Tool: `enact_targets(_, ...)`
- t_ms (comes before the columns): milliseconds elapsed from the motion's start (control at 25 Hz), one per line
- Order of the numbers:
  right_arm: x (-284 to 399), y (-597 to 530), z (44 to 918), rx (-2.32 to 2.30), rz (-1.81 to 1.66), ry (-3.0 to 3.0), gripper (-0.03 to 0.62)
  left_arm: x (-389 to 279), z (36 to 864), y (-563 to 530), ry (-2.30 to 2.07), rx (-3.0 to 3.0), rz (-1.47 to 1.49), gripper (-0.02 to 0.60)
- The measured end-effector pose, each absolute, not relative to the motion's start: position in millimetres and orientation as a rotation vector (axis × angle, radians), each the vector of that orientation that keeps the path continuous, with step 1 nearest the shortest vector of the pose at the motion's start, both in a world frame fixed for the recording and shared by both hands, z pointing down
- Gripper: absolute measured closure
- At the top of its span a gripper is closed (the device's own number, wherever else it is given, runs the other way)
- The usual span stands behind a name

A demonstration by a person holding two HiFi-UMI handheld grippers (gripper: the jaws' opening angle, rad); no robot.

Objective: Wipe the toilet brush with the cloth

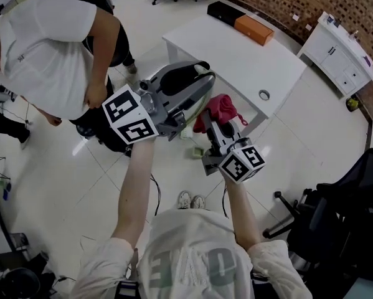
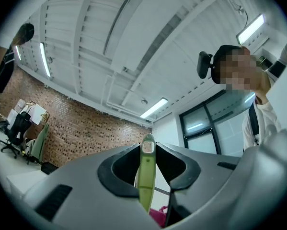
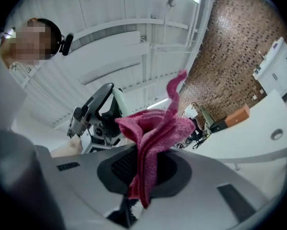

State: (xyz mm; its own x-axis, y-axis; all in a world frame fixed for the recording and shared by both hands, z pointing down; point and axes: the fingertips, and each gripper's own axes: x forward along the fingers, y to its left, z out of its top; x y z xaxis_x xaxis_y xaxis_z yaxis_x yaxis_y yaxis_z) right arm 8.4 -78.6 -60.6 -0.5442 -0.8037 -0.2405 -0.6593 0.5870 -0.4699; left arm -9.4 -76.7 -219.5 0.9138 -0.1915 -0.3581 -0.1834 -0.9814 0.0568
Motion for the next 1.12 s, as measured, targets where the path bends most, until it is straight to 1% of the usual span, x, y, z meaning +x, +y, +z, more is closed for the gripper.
enact_targets(160, -4.4, -78.8, -51.8, -1.135, -0.491, 2.383, 0.562, -14.2, -236.9, -78.8, -0.355, 3.034, -0.615, 0.472)
enact_targets(400, -25.9, -73.6, -42.2, -1.070, -0.526, 2.415, 0.562, -27.8, -270.5, -68.2, -0.380, 3.016, -0.773, 0.472)
enact_targets(520, -37.0, -69.8, -41.0, -1.059, -0.522, 2.433, 0.563, -36.1, -282.1, -67.9, -0.417, 3.018, -0.790, 0.472)
enact_targets(720, -40.4, -54.4, -56.5, -1.201, -0.317, 2.498, 0.563, -51.7, -256.0, -93.6, -0.688, 3.025, -0.644, 0.472)
enact_targets(840, -63.5, -40.8, -57.5, -1.201, -0.208, 2.618, 0.562, -57.2, -239.7, -101.3, -0.803, 2.990, -0.623, 0.475)
enact_targets(960, -82.1, -47.7, -33.9, -1.257, -0.217, 2.720, 0.562, -58.7, -237.0, -101.3, -0.865, 2.946, -0.672, 0.476)
enact_targets(1120, -78.2, -62.3, -14.1, -1.399, -0.273, 2.722, 0.563, -54.9, -233.5, -91.5, -0.878, 2.957, -0.671, 0.476)
